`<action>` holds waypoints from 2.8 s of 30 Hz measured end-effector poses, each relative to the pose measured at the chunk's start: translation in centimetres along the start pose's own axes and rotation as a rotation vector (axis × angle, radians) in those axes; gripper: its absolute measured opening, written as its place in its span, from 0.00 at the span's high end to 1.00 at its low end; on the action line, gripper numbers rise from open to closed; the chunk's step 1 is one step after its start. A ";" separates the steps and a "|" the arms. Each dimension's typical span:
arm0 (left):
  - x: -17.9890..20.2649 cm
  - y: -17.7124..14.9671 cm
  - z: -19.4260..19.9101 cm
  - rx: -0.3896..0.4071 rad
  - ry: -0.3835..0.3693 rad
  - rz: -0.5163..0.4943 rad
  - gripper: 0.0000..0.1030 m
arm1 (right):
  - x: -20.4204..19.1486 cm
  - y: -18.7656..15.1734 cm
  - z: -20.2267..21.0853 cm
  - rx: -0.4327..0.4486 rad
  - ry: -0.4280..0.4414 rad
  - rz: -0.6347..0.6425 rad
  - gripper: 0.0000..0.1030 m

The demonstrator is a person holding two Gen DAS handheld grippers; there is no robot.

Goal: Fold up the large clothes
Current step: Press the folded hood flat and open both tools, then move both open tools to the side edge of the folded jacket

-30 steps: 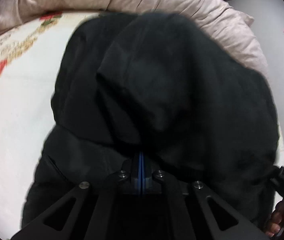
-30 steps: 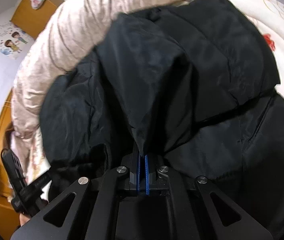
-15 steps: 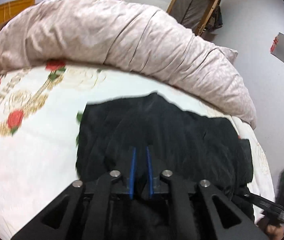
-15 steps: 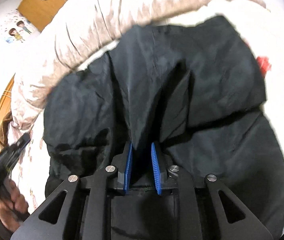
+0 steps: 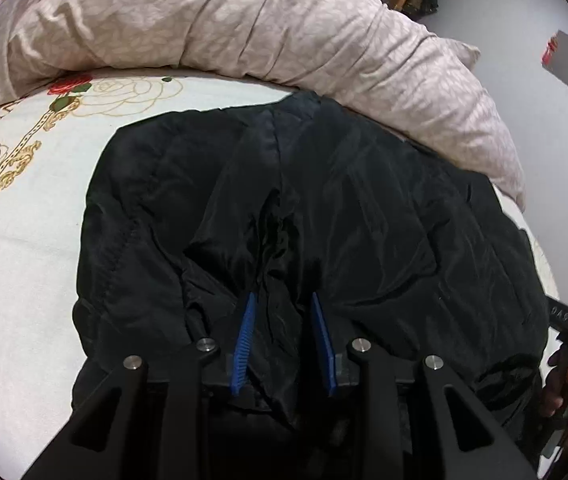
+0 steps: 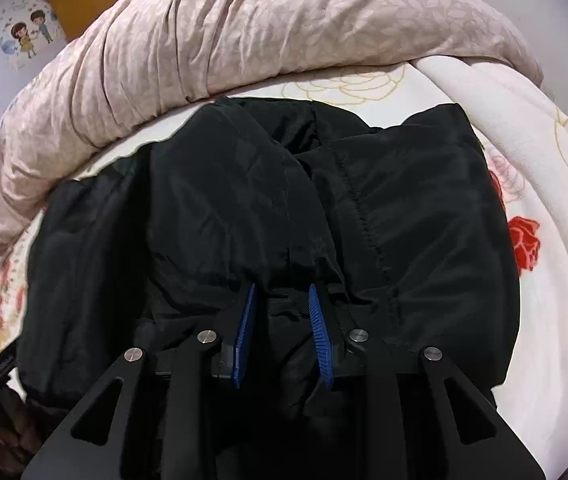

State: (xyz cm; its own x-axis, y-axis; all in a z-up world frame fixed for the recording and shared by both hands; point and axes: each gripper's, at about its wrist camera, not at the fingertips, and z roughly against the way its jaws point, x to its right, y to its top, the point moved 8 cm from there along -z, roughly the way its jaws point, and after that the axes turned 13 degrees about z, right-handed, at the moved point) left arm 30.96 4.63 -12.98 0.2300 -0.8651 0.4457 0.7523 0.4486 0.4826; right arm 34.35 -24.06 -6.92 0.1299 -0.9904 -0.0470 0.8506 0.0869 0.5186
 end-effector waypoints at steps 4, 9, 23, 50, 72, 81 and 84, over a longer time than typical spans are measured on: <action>0.3 0.8 1.9 -0.001 -0.001 -0.013 0.71 | -1.1 1.1 2.5 0.030 -0.014 -0.010 0.72; 1.5 0.0 7.1 0.077 -0.078 -0.055 0.72 | -5.1 0.9 7.2 0.135 0.067 0.042 0.72; 1.9 -5.8 0.3 -0.052 -0.033 -0.098 0.71 | -7.6 -4.7 -1.3 -0.044 0.071 0.141 0.74; 3.1 -6.8 11.0 0.047 -0.014 -0.154 0.59 | -10.1 -6.5 10.1 0.078 0.048 0.119 0.64; -2.2 -13.1 20.1 0.070 0.049 -0.129 0.45 | -9.0 -15.7 18.3 0.074 0.088 0.087 0.52; -4.9 -14.6 21.1 0.072 0.098 -0.091 0.42 | -6.5 -18.3 18.9 0.055 0.054 0.042 0.43; -7.1 -14.8 21.2 0.073 0.132 -0.058 0.39 | -4.8 -19.4 18.5 0.035 0.032 0.007 0.43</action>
State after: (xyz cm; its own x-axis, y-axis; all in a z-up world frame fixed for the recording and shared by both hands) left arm 5.08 8.89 -7.35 0.2697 -0.9101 0.3148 0.7211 0.4075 0.5603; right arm 7.85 -23.02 -0.96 0.1526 -0.9858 -0.0698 0.8312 0.0898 0.5487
